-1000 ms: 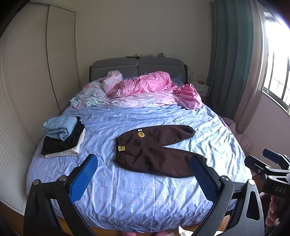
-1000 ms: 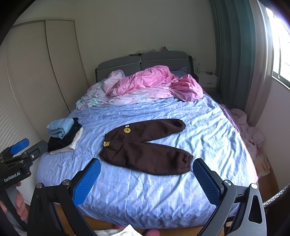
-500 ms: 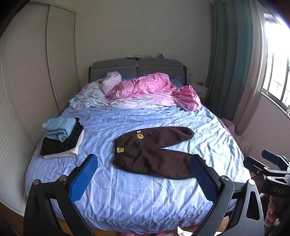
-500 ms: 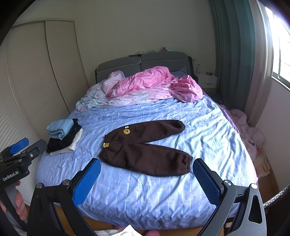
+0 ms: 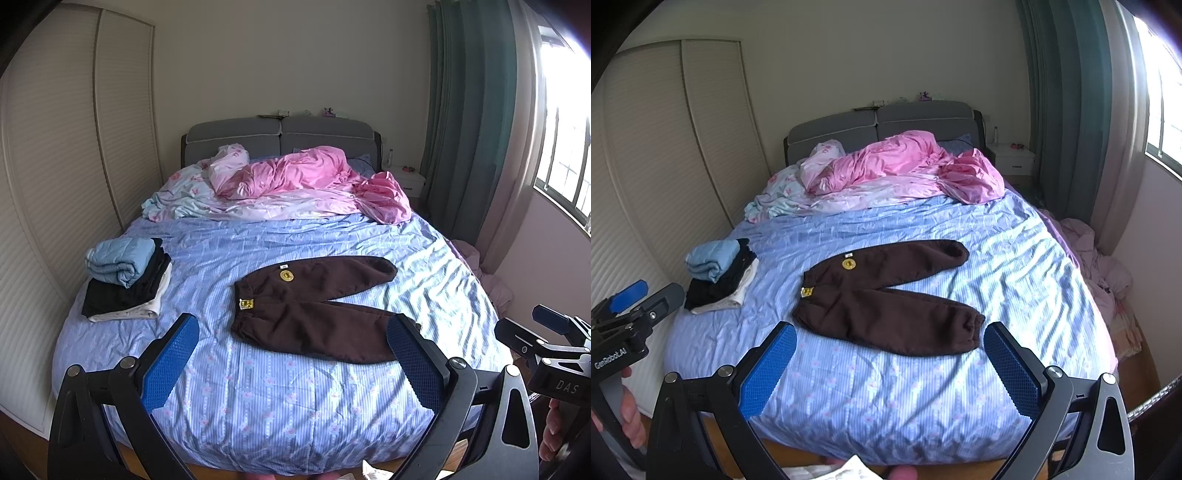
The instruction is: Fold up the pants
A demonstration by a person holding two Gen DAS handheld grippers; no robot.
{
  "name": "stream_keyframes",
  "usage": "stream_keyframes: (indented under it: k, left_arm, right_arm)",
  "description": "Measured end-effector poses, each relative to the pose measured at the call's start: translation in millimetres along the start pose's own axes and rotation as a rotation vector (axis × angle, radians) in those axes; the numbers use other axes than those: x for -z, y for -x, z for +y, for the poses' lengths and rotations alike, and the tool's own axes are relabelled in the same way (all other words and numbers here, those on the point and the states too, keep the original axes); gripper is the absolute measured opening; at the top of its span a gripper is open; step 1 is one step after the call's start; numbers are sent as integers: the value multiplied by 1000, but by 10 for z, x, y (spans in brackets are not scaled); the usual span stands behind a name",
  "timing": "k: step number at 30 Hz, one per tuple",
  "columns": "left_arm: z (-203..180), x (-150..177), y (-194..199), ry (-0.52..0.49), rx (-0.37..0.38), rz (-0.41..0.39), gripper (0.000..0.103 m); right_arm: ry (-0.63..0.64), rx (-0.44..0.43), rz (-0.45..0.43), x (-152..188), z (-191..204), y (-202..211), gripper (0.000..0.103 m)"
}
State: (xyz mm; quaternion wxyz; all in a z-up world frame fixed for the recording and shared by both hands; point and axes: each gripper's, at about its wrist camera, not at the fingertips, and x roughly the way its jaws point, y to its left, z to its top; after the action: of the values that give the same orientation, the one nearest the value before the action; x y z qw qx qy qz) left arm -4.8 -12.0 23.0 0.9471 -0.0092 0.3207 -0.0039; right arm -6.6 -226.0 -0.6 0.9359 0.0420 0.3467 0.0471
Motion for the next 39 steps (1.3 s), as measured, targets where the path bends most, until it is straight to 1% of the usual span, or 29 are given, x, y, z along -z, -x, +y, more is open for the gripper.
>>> stream_keyframes:
  k: [8, 14, 24, 30, 34, 37, 39]
  left_arm:
    - [-8, 10, -13, 0, -1, 0, 103]
    - [-3, 37, -25, 2, -3, 2, 103]
    - [-7, 83, -250, 11, -13, 45, 103]
    - [108, 105, -511, 28, -32, 103, 103]
    - [299, 164, -748, 46, -41, 136, 103]
    - [441, 179, -1018, 47, -45, 155, 103]
    - [526, 170, -1230, 46, -32, 170, 103]
  right_arm:
    - [0, 1, 1, 15, 8, 2, 103]
    - [-2, 0, 13, 63, -17, -83, 103]
    - [1, -5, 56, 60, -45, -279, 103]
    - [-10, 2, 120, 80, -25, -549, 103]
    - [-29, -2, 168, 132, 9, -829, 103]
    - [-43, 4, 193, 151, 43, -1083, 103]
    - [-58, 28, 200, 152, 62, -1251, 103]
